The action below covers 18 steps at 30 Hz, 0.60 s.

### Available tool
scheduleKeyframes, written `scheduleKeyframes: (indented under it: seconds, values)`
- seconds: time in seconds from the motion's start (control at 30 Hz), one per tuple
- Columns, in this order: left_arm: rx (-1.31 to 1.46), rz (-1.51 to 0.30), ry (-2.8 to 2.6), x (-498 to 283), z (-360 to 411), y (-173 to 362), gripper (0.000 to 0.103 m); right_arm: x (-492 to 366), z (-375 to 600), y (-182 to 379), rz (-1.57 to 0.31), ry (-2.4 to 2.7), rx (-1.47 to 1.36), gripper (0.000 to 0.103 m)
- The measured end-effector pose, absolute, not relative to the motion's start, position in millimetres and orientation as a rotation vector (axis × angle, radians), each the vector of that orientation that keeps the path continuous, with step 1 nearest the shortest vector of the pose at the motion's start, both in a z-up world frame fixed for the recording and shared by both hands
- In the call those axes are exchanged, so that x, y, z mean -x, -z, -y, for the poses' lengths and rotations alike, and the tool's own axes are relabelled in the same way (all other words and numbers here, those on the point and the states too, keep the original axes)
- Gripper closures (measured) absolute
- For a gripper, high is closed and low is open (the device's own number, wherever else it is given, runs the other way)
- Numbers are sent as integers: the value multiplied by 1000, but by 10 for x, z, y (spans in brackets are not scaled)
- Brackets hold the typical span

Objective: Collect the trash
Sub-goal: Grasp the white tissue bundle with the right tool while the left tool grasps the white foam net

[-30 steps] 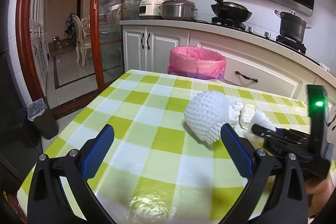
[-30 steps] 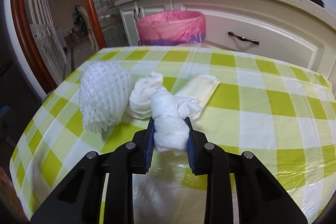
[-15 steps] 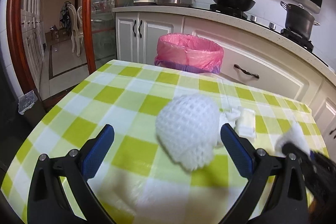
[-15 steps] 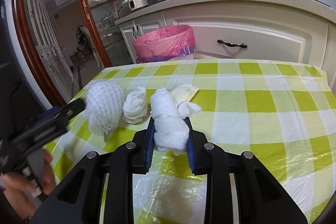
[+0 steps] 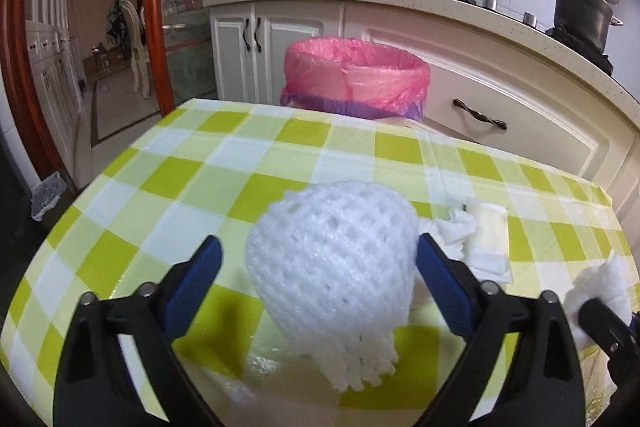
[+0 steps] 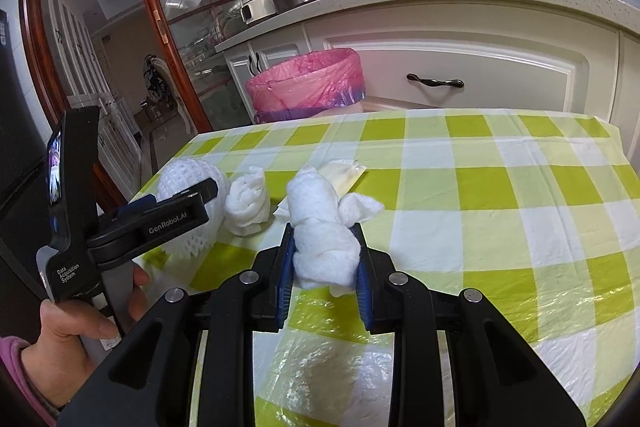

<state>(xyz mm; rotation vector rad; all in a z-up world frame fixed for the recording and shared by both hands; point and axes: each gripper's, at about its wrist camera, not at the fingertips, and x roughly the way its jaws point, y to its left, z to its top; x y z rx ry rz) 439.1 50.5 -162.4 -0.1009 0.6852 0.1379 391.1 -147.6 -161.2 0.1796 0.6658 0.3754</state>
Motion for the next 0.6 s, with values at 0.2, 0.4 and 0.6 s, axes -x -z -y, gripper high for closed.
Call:
scheduleKeyframes:
  seconds: [0.2, 0.4, 0.6]
  values:
    - [86, -671, -110, -4362, -467, 1618, 37, -3928, 1463, 1632, -671, -370, -181, 76]
    - [67, -662, -77, -4266, -476, 1598, 63, -3894, 1426, 1573, -660, -374, -174, 76]
    - [72, -619, -55, -3980, -498, 1462, 66, -3829, 1363, 1491, -638, -380, -160, 76]
